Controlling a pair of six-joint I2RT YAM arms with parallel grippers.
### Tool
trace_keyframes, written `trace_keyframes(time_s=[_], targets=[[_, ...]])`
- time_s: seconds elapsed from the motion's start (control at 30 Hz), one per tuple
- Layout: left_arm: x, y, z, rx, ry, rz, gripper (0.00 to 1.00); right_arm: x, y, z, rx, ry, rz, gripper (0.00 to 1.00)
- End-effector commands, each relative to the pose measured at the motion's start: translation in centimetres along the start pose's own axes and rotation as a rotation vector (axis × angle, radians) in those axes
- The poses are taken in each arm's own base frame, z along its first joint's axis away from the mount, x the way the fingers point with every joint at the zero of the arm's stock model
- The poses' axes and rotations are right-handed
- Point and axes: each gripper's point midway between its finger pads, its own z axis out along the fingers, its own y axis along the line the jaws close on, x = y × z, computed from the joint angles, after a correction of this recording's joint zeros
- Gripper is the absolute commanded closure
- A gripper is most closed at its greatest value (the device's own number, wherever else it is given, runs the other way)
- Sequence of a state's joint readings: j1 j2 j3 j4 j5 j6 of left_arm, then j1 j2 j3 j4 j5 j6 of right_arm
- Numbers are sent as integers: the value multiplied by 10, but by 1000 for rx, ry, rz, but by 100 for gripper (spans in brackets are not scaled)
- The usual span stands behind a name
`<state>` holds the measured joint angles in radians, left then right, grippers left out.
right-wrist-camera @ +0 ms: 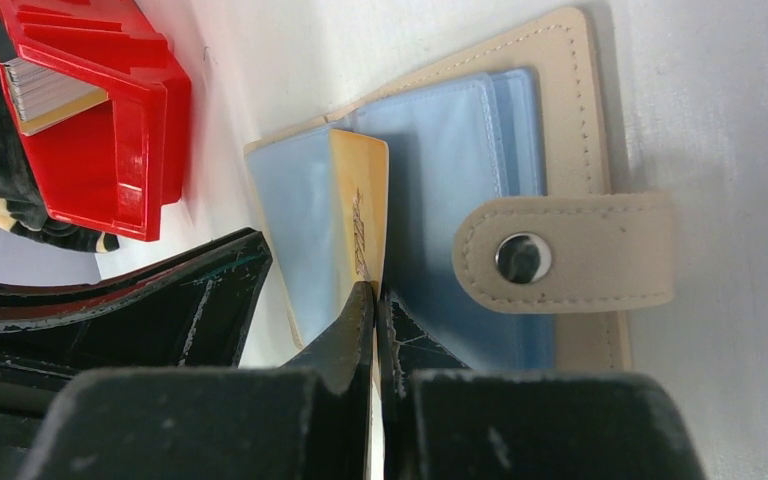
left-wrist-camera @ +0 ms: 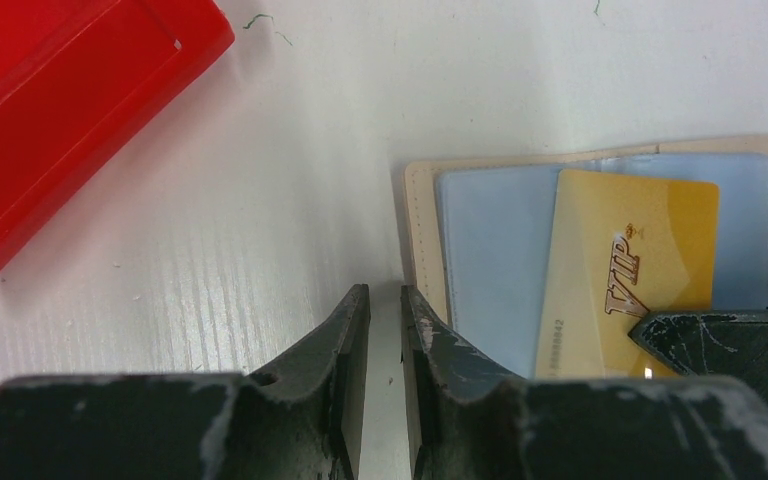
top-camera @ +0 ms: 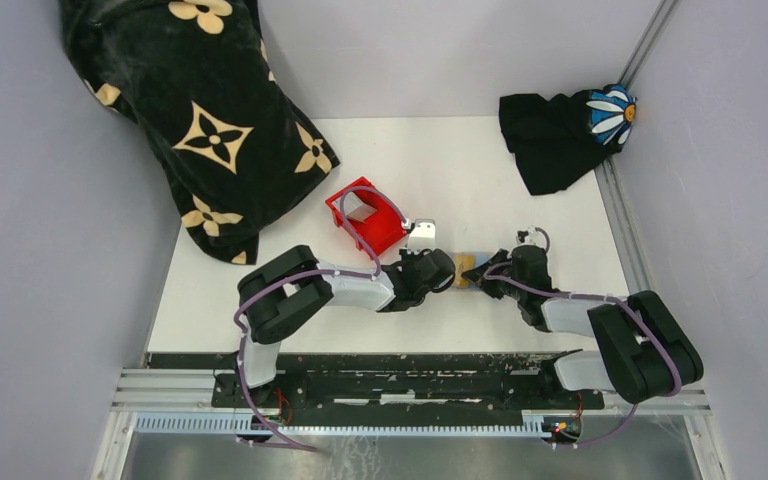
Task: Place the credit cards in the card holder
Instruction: Insert the credit card into the card holder.
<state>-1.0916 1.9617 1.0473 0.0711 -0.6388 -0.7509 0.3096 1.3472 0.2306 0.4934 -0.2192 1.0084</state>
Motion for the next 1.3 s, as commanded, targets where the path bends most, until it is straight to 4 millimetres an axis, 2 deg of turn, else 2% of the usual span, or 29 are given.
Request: trace_keyframes(time_s=[0.0, 0.3, 0.63, 0.83, 1.07, 1.2, 1.27], targets=[[131, 42, -15, -40, 411, 165, 74, 47, -42, -10, 134, 146, -10, 99], [126, 46, -12, -64, 394, 183, 74, 58, -48, -14, 147, 163, -26, 99], [114, 50, -5, -83, 374, 175, 74, 59, -50, -25, 159, 159, -55, 99], [111, 46, -6, -67, 371, 164, 74, 57, -47, -14, 152, 157, -57, 99], [120, 44, -10, -44, 390, 164, 74, 65, -46, 2, 173, 139, -105, 99], [119, 45, -11, -47, 384, 163, 74, 70, -42, 11, 174, 162, -138, 91], [119, 46, -11, -51, 381, 160, 74, 71, -42, 11, 179, 171, -159, 79]])
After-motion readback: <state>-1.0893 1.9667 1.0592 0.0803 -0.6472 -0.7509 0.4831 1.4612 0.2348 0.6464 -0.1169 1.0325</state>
